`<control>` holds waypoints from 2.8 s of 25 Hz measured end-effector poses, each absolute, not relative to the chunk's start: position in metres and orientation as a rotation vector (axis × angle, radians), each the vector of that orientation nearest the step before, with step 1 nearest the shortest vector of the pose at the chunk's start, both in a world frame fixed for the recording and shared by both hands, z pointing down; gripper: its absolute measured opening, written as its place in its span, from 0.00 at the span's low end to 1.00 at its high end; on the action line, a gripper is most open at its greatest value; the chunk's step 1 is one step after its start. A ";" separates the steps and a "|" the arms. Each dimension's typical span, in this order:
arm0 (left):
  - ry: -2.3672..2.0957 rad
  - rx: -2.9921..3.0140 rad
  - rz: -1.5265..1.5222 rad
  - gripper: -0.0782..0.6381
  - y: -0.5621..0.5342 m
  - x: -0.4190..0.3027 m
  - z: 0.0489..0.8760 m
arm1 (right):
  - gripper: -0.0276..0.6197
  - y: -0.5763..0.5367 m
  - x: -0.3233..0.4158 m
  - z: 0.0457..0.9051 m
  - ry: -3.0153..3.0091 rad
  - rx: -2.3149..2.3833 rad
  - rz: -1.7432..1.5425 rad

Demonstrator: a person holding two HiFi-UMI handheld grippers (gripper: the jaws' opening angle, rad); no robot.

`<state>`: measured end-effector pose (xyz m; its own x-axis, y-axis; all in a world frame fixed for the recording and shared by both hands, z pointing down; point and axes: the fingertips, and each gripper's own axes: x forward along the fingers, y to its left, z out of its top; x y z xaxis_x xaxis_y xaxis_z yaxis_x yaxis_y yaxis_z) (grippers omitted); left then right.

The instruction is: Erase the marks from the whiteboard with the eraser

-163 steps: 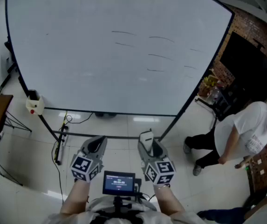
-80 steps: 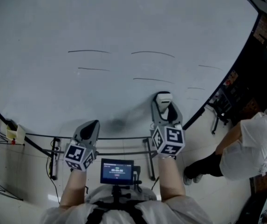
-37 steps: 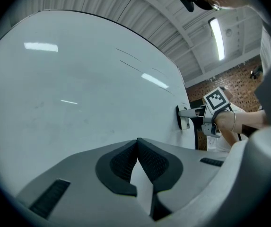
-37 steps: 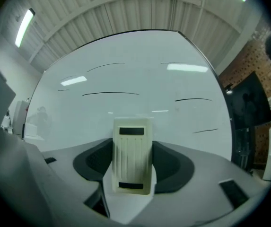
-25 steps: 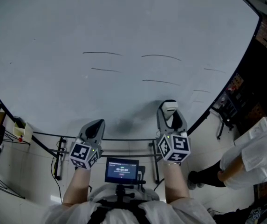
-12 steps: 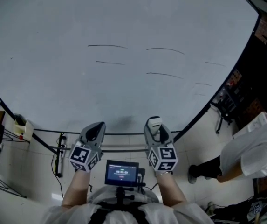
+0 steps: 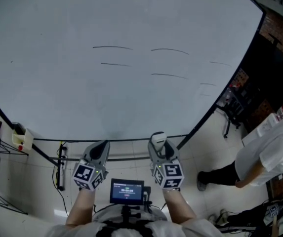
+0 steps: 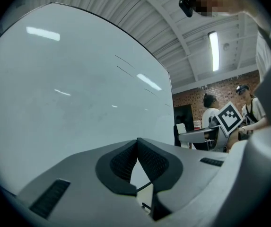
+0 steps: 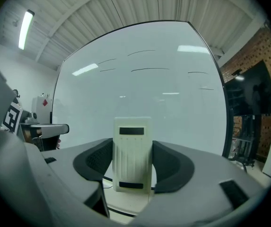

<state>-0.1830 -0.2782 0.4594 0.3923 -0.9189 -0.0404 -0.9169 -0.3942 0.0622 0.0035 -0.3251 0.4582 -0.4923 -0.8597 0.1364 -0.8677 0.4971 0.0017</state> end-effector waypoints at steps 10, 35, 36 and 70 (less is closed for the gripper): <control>-1.754 2.591 -0.092 0.12 -0.219 -0.135 0.456 | 0.46 -0.264 0.041 0.462 -2.654 1.452 0.102; -1.759 2.565 -0.082 0.12 -0.105 -0.009 0.451 | 0.46 -0.141 0.148 0.467 -2.732 1.347 0.153; -1.756 2.569 -0.083 0.12 -0.107 -0.011 0.450 | 0.46 -0.143 0.148 0.465 -2.731 1.356 0.151; -1.777 2.629 -0.078 0.12 -0.113 -0.053 0.425 | 0.45 -0.140 0.095 0.452 -2.741 1.307 0.091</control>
<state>-0.0529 -0.1134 0.4251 0.3718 -0.9265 -0.0586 -0.9280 -0.3725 0.0005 0.0954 -0.1401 0.4518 -0.6256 -0.7710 0.1190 -0.7772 0.6292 -0.0097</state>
